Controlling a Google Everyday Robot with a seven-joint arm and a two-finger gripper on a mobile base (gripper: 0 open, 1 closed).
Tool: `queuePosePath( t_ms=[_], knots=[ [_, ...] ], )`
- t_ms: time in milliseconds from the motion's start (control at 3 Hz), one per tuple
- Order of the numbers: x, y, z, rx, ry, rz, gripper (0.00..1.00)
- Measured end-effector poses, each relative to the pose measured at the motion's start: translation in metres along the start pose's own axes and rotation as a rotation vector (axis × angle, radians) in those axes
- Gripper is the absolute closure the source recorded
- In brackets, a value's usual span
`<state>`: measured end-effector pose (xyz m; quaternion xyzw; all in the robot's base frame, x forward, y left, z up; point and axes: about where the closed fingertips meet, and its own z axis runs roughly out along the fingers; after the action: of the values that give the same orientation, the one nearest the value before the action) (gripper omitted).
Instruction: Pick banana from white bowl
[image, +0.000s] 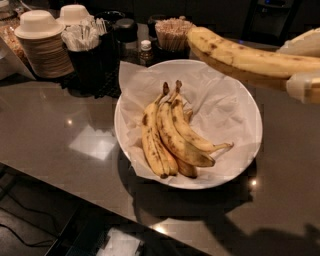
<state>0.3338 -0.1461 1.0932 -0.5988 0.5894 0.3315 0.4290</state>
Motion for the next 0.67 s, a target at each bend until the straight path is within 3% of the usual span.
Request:
queuePosePath(
  t_ms=[333, 667],
  knots=[
    [0.0, 0.0, 0.0, 0.0, 0.0, 0.0, 1.0],
    [-0.004, -0.001, 0.022, -0.036, 0.016, -0.012, 1.0]
  ],
)
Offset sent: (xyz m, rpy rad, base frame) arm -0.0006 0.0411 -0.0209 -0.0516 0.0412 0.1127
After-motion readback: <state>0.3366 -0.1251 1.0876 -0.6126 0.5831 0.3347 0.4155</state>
